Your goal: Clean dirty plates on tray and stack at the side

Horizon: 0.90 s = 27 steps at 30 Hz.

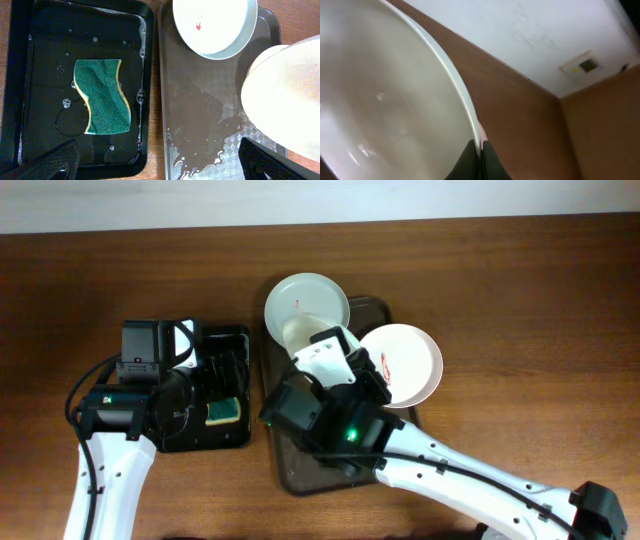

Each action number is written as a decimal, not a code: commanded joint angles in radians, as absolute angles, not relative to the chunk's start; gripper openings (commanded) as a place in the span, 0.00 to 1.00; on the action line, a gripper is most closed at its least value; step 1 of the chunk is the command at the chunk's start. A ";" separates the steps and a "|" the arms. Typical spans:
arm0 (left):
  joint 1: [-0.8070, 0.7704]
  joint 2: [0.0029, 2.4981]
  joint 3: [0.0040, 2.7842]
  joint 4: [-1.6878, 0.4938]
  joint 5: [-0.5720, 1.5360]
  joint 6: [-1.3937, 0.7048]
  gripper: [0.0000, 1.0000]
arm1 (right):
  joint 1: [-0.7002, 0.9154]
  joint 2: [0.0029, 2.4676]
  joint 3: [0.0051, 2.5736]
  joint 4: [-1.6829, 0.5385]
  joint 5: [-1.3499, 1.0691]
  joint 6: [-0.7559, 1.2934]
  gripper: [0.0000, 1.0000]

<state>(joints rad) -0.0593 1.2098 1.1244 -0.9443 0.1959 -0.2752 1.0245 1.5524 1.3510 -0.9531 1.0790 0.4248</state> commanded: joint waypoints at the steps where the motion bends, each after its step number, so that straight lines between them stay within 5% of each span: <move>1: -0.056 1.202 1.136 -0.944 0.210 -0.256 0.99 | 0.934 1.530 1.369 -1.004 0.833 0.619 0.04; 3: -0.056 1.202 1.136 -0.945 0.210 -0.256 1.00 | 0.704 1.524 1.369 -0.987 0.441 0.688 0.04; 7: -0.056 1.202 1.136 -0.944 0.210 -0.256 1.00 | 0.189 1.521 1.369 -0.912 -0.231 0.476 0.04; 11: -0.056 1.202 1.136 -0.945 0.210 -0.256 1.00 | -0.319 1.536 1.368 -0.964 -0.296 0.475 0.04; 14: -0.056 1.202 1.136 -0.945 0.210 -0.256 0.99 | -0.544 1.600 1.320 -0.993 -0.178 0.480 0.04; 20: -0.056 1.202 1.136 -0.945 0.210 -0.256 1.00 | -0.636 1.694 1.238 -0.969 -0.109 0.479 0.06; 21: -0.056 1.202 1.136 -0.945 0.210 -0.256 1.00 | -0.633 1.702 1.232 -0.971 -0.097 0.479 0.14; 22: -0.056 1.202 1.136 -0.945 0.210 -0.256 1.00 | -0.633 1.702 1.232 -0.982 -0.098 0.478 0.32; 27: -0.056 1.202 1.136 -0.945 0.210 -0.256 1.00 | -0.421 1.491 1.236 -0.966 -0.242 0.277 0.42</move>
